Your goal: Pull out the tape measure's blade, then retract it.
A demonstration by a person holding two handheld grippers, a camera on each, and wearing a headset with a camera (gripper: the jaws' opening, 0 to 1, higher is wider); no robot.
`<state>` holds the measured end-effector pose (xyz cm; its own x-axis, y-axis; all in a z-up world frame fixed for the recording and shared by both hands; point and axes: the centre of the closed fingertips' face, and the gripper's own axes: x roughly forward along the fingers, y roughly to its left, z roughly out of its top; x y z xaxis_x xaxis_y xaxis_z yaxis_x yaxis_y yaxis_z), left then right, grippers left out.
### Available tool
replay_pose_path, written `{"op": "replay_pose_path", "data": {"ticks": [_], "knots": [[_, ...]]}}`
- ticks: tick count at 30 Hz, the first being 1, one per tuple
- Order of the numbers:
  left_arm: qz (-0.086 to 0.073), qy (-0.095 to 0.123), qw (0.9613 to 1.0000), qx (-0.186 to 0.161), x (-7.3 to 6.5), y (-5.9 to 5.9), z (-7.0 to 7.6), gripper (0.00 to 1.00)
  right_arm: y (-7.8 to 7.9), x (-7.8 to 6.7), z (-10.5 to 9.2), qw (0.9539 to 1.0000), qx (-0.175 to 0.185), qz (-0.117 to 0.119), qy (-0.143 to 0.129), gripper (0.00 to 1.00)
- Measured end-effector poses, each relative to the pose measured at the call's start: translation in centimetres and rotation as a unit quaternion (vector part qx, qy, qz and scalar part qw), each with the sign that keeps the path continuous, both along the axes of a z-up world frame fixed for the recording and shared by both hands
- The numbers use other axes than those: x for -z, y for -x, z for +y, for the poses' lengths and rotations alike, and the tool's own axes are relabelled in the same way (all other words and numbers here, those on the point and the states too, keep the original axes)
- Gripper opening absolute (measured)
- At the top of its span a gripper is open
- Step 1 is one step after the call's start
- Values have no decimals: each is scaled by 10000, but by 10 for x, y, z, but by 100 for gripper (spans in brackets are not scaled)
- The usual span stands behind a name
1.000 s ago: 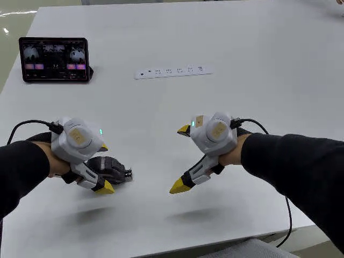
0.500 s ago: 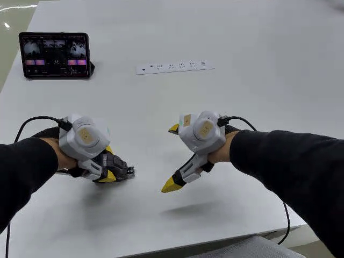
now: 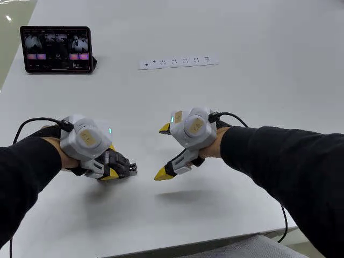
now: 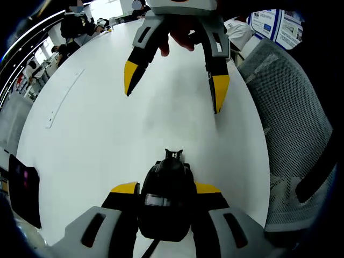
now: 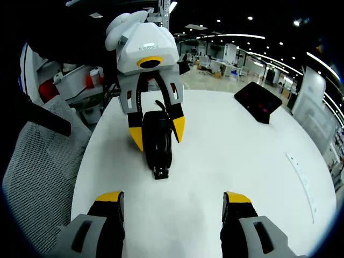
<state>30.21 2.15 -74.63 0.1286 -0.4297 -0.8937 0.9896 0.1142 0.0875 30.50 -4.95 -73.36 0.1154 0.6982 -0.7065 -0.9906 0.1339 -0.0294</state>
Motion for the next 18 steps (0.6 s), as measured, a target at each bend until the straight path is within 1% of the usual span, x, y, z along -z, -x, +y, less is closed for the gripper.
{"op": "replay_pose_path", "data": {"ticks": [5,7,12,16,18], "knots": [[-8,34,10000,-19,0,0,0,34,1,9,12,9999,-138,-3,50,64],[-21,24,10000,-11,0,-1,0,33,2,13,18,9998,-176,34,95,64],[-24,52,10000,7,0,-1,0,33,2,19,27,9995,-274,90,140,58],[-12,72,10000,0,1,-2,0,33,4,26,34,9992,-356,49,191,49],[-20,89,10000,-8,1,-2,0,33,6,28,36,9991,-368,83,184,45]]}}
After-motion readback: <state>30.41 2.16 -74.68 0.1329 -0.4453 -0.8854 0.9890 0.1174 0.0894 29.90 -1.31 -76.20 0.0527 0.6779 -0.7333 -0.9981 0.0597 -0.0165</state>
